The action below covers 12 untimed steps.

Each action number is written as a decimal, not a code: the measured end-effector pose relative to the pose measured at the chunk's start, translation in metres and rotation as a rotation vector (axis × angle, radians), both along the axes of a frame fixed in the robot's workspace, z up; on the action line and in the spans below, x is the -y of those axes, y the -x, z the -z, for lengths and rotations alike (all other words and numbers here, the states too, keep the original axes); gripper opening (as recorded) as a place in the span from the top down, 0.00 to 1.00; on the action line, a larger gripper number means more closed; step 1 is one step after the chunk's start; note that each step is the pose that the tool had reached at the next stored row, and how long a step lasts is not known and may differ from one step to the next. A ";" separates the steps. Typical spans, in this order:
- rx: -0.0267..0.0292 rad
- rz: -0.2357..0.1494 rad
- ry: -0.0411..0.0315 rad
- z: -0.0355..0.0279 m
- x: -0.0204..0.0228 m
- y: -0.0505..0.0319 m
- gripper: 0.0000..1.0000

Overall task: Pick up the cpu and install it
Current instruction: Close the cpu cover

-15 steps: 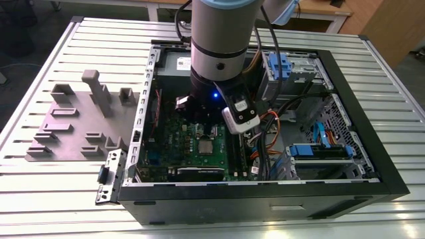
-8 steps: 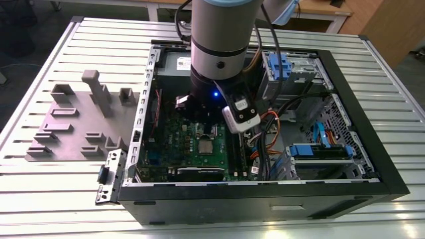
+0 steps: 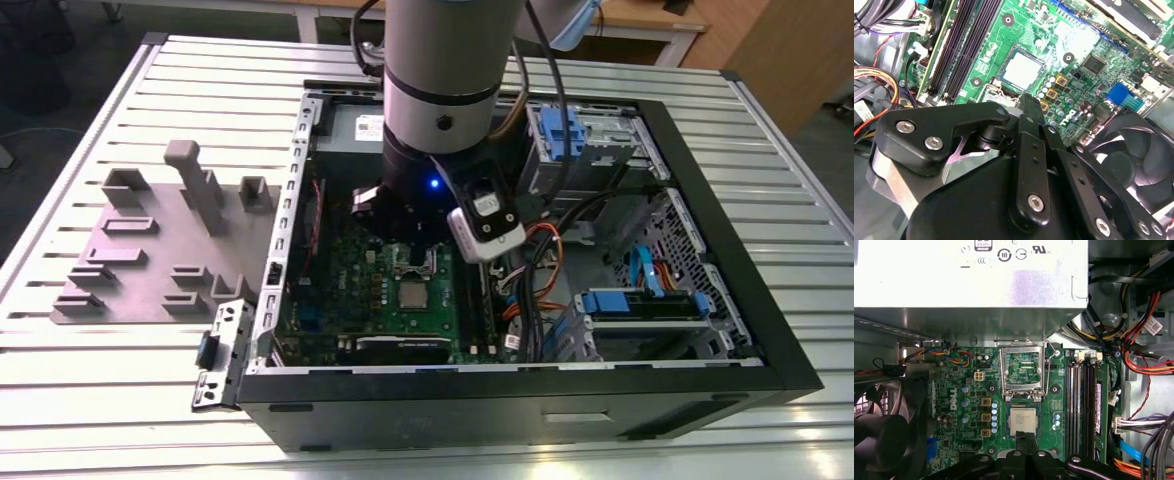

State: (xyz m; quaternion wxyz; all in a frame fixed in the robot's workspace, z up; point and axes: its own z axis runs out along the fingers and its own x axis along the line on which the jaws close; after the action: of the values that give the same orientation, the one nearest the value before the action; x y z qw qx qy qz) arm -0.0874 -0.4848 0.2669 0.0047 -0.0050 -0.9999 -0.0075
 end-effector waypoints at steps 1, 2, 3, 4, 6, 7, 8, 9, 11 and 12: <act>0.0000 0.000 0.0000 -0.0007 0.0000 0.0000 0.89; 0.0000 0.000 0.0000 -0.0014 0.0000 0.0000 0.89; 0.0000 0.000 0.0000 -0.0022 0.0000 0.0000 0.89; 0.0000 0.000 0.0000 -0.0030 0.0000 0.0000 0.89; 0.0001 0.000 -0.0002 -0.0037 0.0000 0.0000 0.89; 0.0001 0.000 -0.0003 -0.0037 0.0000 0.0000 0.89; 0.0001 0.000 -0.0002 -0.0037 0.0000 0.0000 0.89; 0.0000 0.000 0.0001 -0.0039 0.0000 0.0000 0.89; 0.0000 0.000 0.0001 -0.0040 0.0000 0.0000 0.89; 0.0000 0.000 0.0001 -0.0040 0.0000 0.0000 0.89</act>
State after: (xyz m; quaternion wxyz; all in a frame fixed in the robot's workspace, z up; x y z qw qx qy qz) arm -0.0874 -0.4848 0.2709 0.0047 -0.0050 -0.9999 -0.0074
